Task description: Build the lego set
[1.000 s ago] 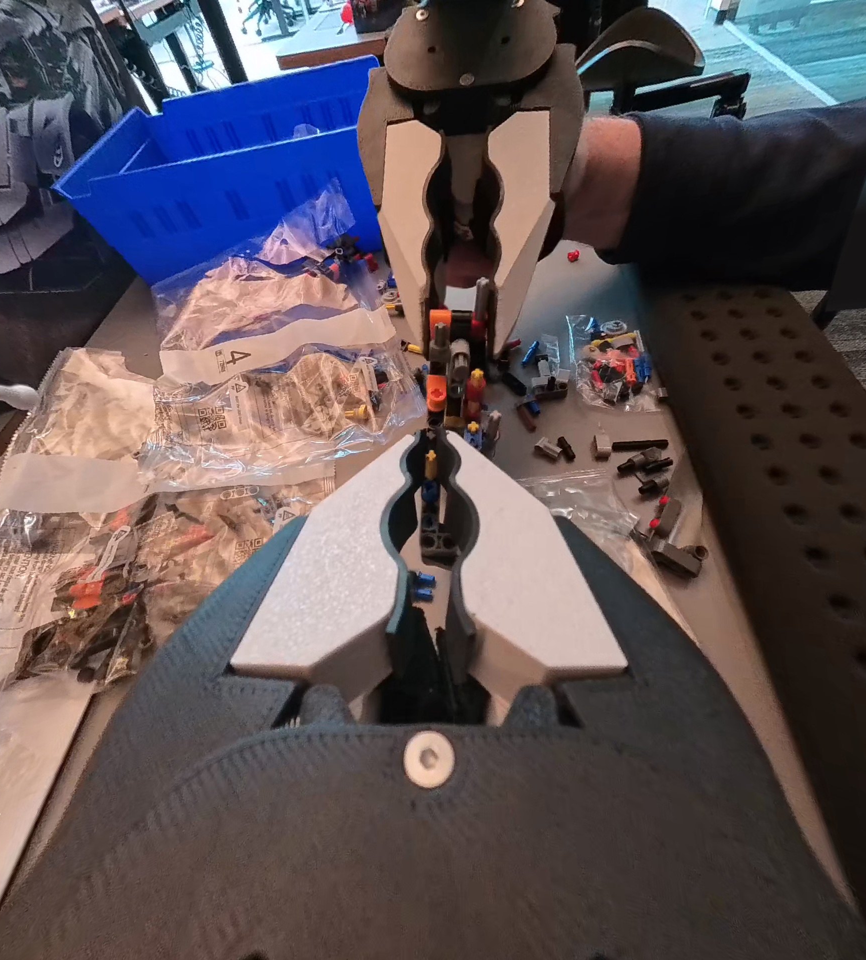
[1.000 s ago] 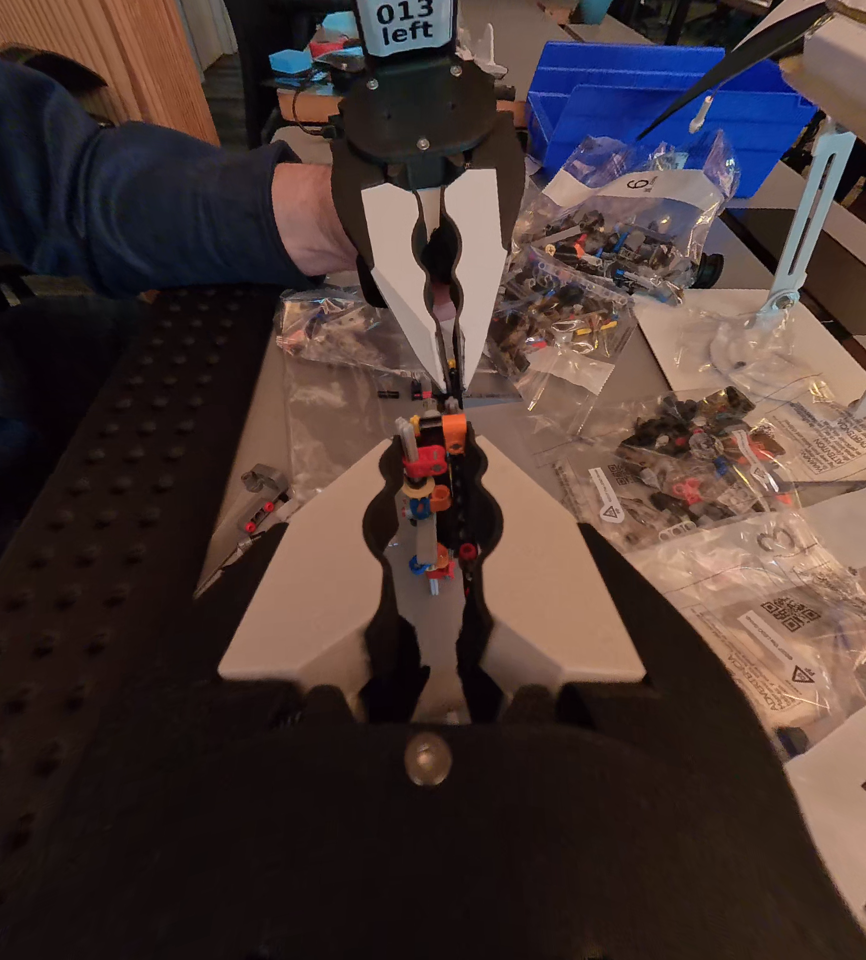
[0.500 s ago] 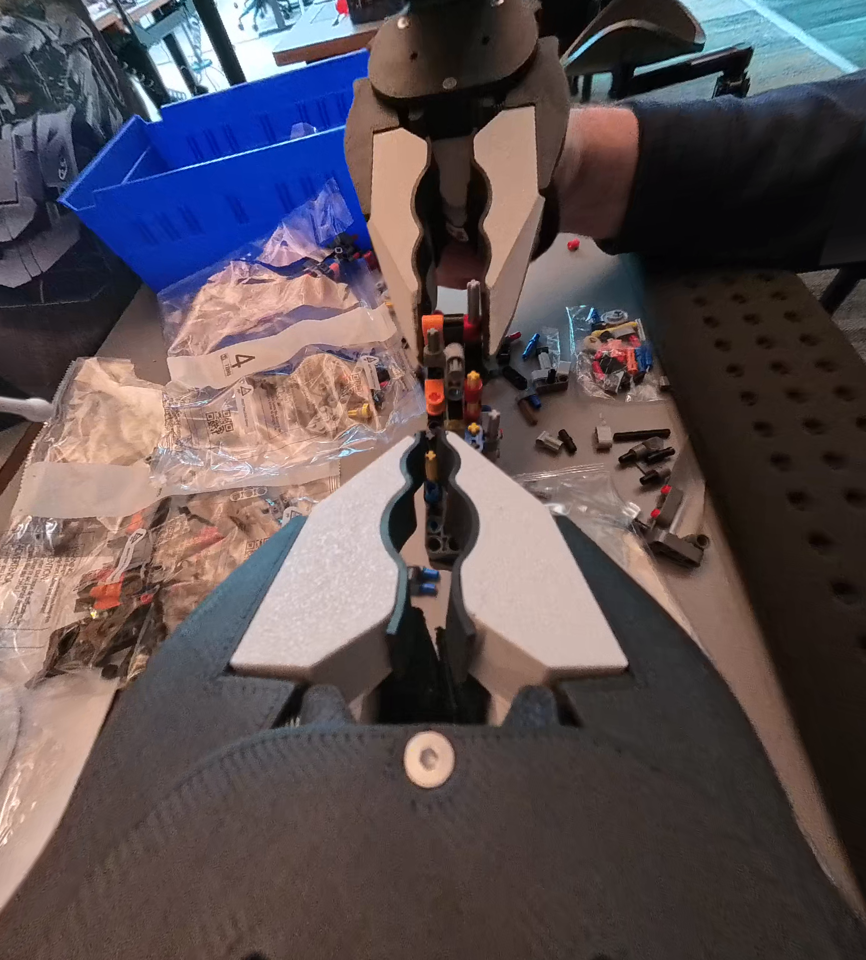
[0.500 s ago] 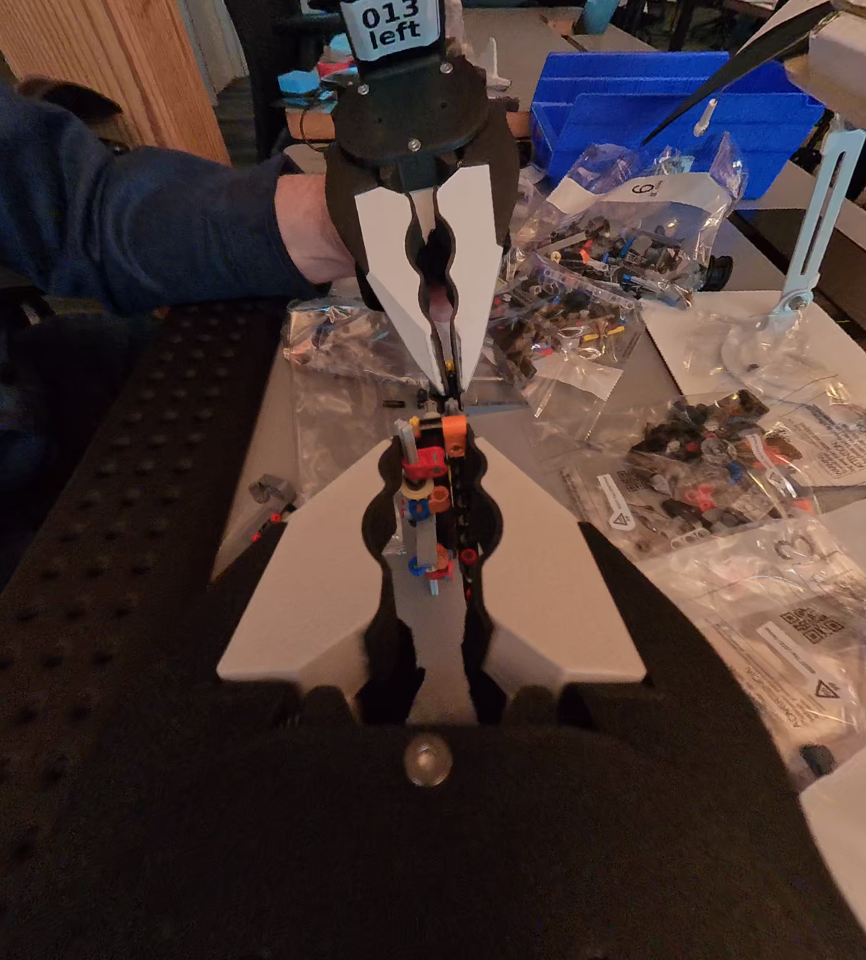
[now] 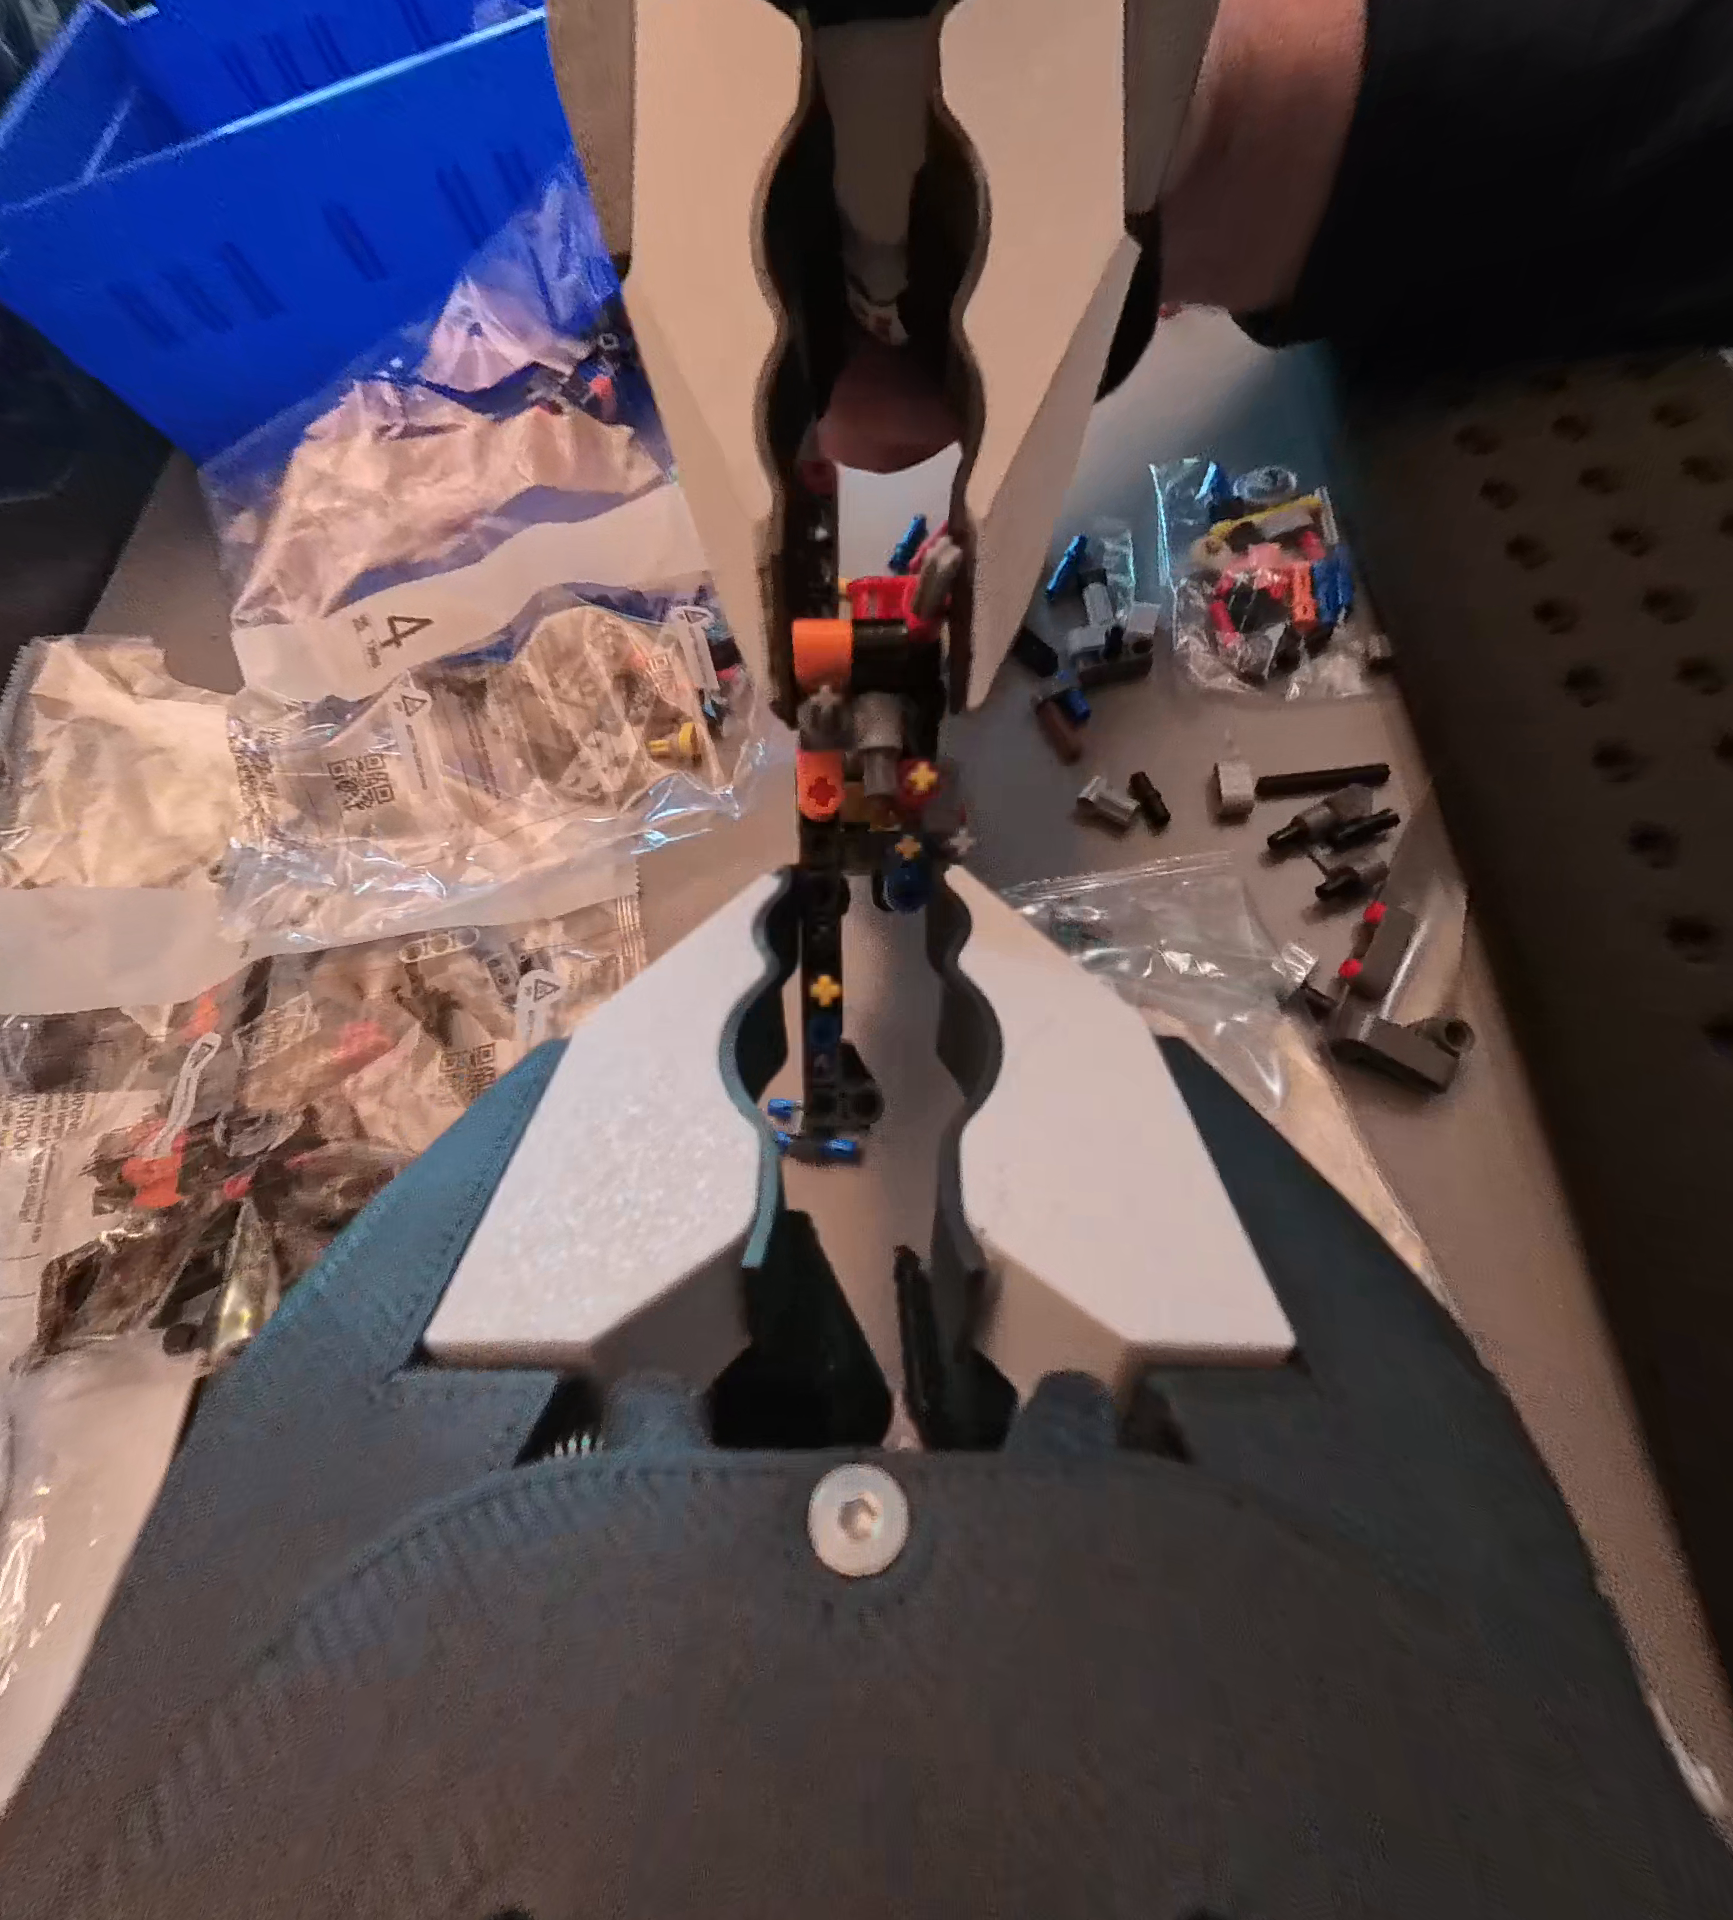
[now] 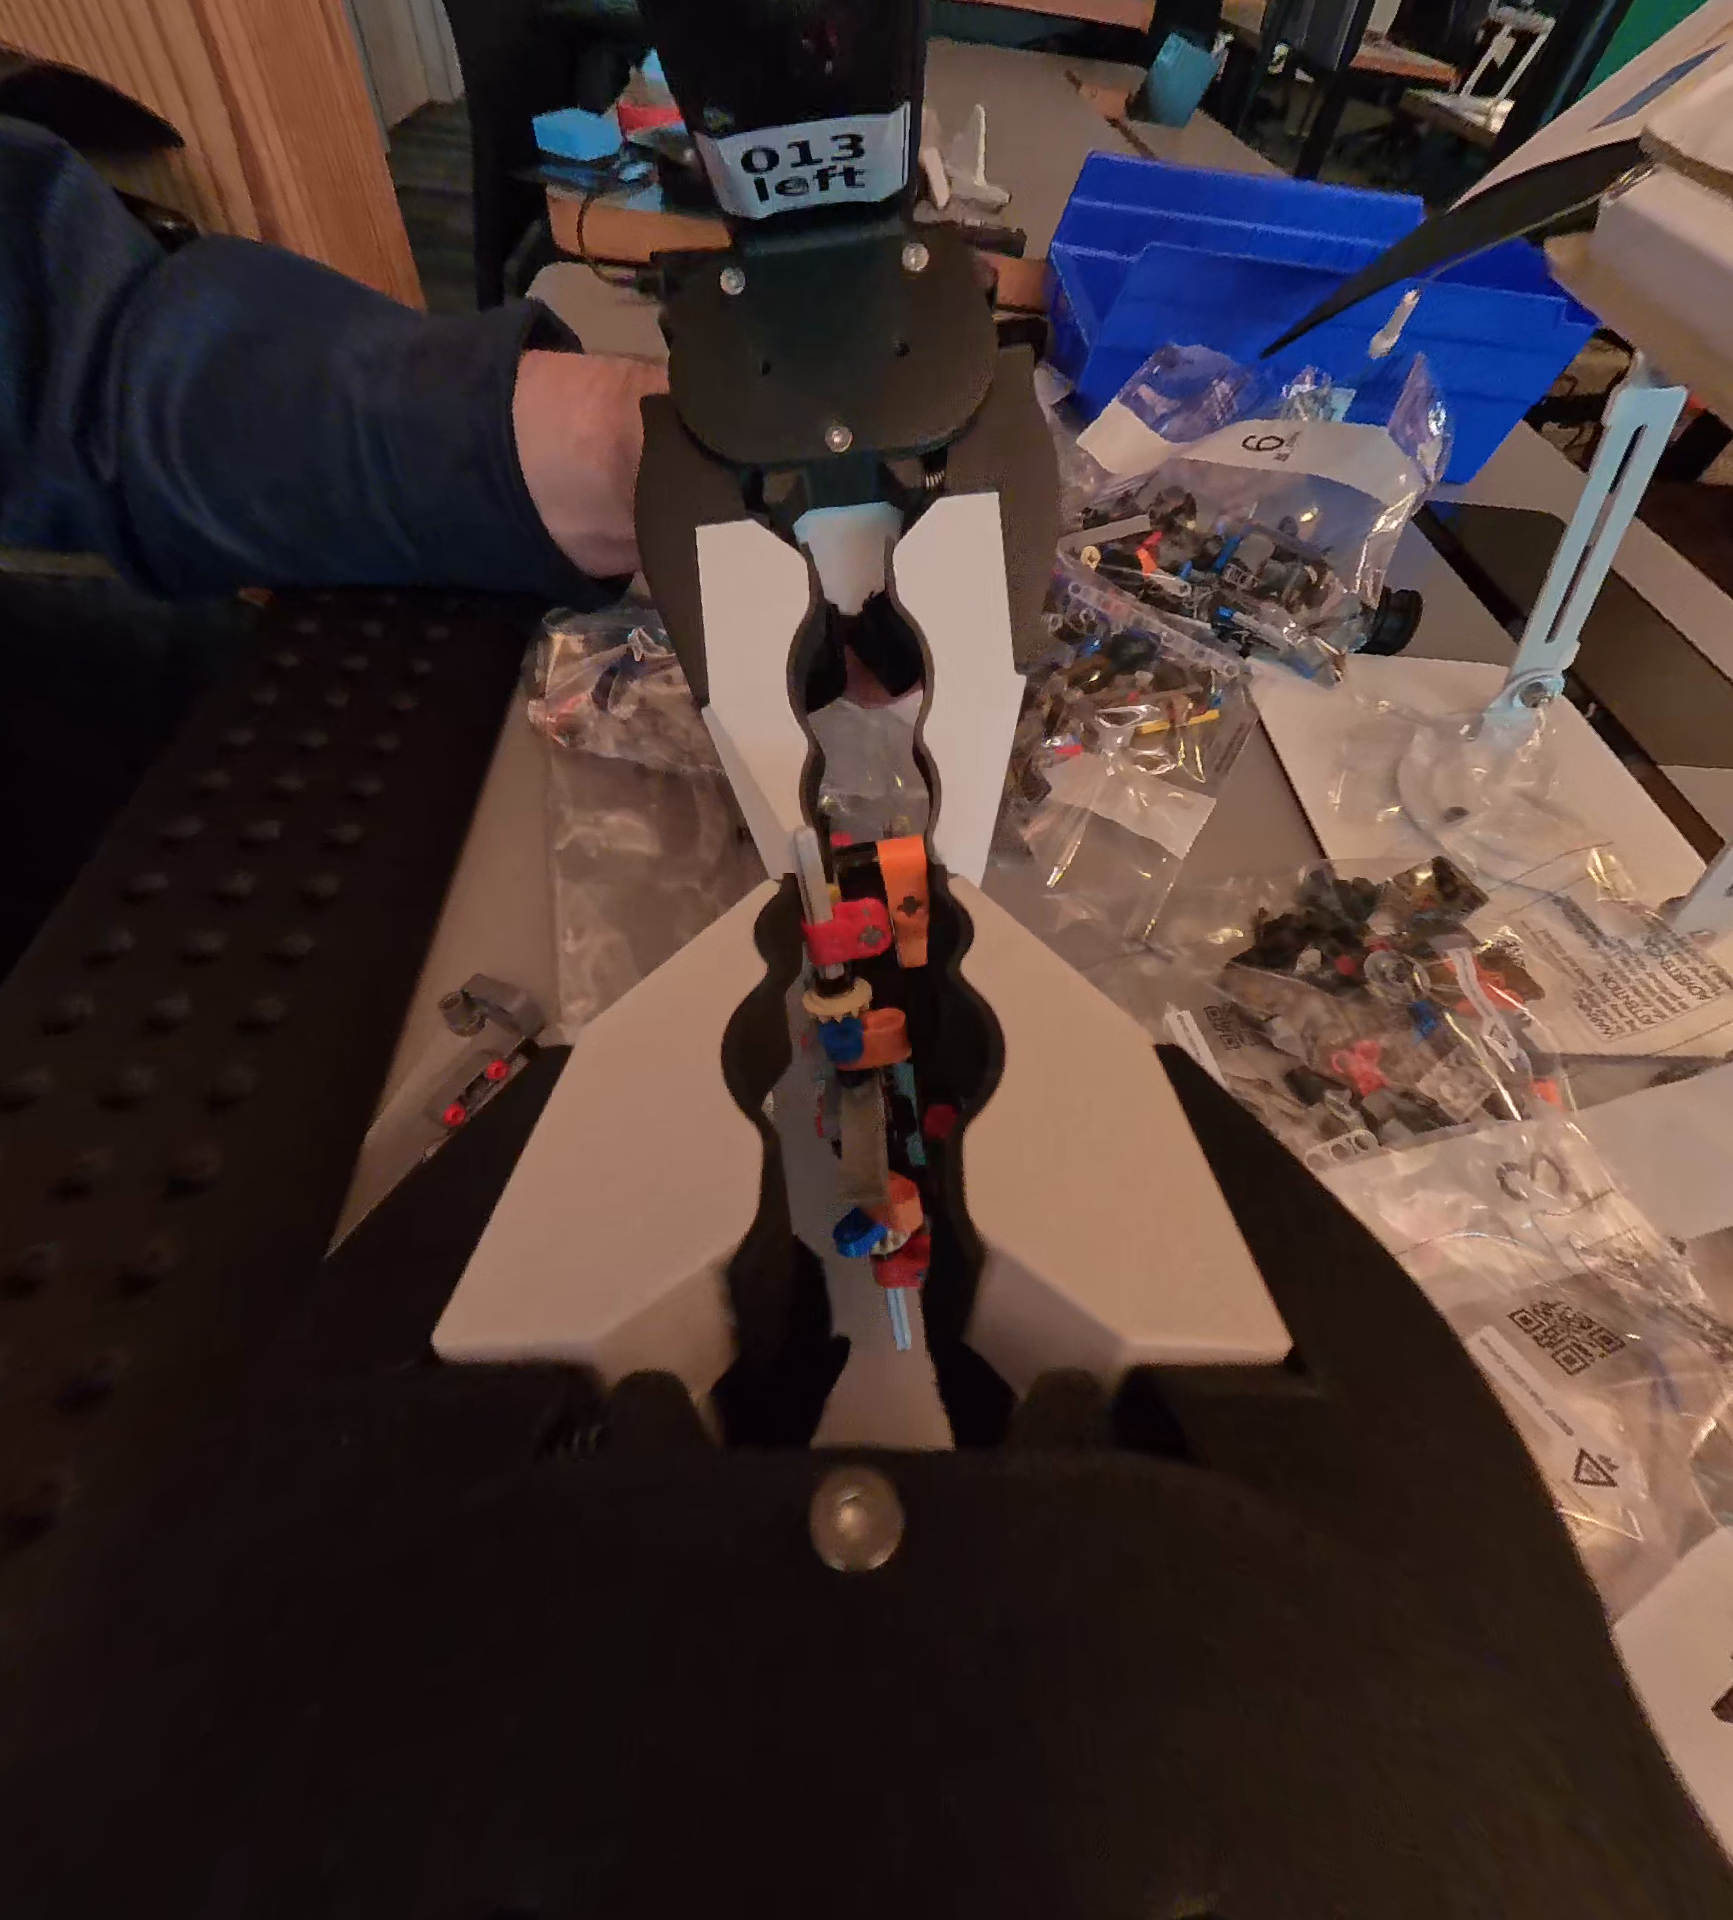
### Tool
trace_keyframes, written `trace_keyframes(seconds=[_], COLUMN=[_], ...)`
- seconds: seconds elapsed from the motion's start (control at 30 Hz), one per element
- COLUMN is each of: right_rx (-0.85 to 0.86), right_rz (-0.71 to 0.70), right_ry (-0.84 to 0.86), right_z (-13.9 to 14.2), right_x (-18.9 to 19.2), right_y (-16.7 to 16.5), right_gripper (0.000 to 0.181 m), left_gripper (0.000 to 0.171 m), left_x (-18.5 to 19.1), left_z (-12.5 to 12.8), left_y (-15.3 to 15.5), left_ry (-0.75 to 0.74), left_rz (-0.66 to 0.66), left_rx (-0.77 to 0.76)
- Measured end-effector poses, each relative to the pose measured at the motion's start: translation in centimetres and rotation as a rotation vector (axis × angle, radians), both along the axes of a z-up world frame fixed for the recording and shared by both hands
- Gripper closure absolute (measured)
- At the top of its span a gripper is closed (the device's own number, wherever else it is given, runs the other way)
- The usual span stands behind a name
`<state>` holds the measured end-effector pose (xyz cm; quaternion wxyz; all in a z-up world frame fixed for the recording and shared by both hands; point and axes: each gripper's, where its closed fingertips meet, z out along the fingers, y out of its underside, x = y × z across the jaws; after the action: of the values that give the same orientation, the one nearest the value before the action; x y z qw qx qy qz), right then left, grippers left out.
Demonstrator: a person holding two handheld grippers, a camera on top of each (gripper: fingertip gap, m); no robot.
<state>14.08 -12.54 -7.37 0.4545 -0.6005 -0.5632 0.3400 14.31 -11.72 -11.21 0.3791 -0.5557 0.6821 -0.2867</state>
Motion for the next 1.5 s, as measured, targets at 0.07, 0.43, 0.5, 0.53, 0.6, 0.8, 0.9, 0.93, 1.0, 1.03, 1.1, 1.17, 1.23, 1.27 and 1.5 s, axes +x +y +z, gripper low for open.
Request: trace_keyframes(seconds=[0.07,0.43,0.5,0.53,0.6,0.8,0.9,0.93,1.0,1.03,1.1,1.17,1.23,1.27,1.5], right_rx=[-0.002,0.046,0.048,0.051,0.069,0.054,0.036,0.024,0.013,0.008,-0.009,-0.025,-0.037,-0.031,0.094], right_rz=[0.002,-0.096,-0.096,-0.096,-0.114,-0.136,-0.130,-0.126,-0.130,-0.126,-0.120,-0.117,-0.120,-0.124,-0.151], right_ry=[0.004,0.005,-0.015,-0.037,-0.063,-0.063,-0.031,-0.031,-0.030,-0.018,0.014,0.028,0.020,0.008,-0.098], right_z=[0.0,0.7,0.3,-0.1,-0.5,-0.5,0.0,0.0,-0.1,0.1,0.4,0.5,0.3,0.1,-0.5], right_x=[0.0,1.3,1.2,1.2,1.0,1.3,1.4,1.4,1.3,1.2,1.0,0.8,0.7,0.7,0.5], right_y=[0.0,1.4,1.4,1.4,1.7,2.0,1.9,1.9,1.9,1.9,1.8,1.8,1.8,1.9,1.9], right_gripper=[0.160,0.147,0.146,0.148,0.160,0.160,0.170,0.171,0.171,0.171,0.172,0.172,0.172,0.172,0.172], left_gripper=[0.148,0.149,0.149,0.149,0.149,0.149,0.149,0.149,0.149,0.149,0.149,0.149,0.148,0.148,0.124], left_x=[0.0,-0.3,-0.5,-0.5,-0.5,-0.7,-0.9,-1.0,-1.0,-1.1,-1.0,-0.9,-0.9,-0.9,-1.4], left_z=[-0.1,1.0,1.0,1.2,1.5,2.0,2.4,2.4,2.4,2.4,2.2,1.9,1.5,1.4,2.8], left_y=[-0.1,1.0,1.3,1.2,1.1,1.3,1.5,1.4,1.5,1.5,1.3,1.3,1.3,1.3,2.2], left_ry=[0.004,-0.044,-0.053,-0.064,-0.087,-0.136,-0.167,-0.166,-0.166,-0.166,-0.158,-0.134,-0.115,-0.110,-0.139], left_rz=[-0.002,0.053,0.062,0.061,0.058,0.062,0.063,0.061,0.064,0.062,0.052,0.054,0.056,0.054,0.094], left_rx=[-0.008,0.025,-0.005,-0.025,-0.069,-0.192,-0.240,-0.244,-0.240,-0.246,-0.248,-0.214,-0.190,-0.181,-0.086])
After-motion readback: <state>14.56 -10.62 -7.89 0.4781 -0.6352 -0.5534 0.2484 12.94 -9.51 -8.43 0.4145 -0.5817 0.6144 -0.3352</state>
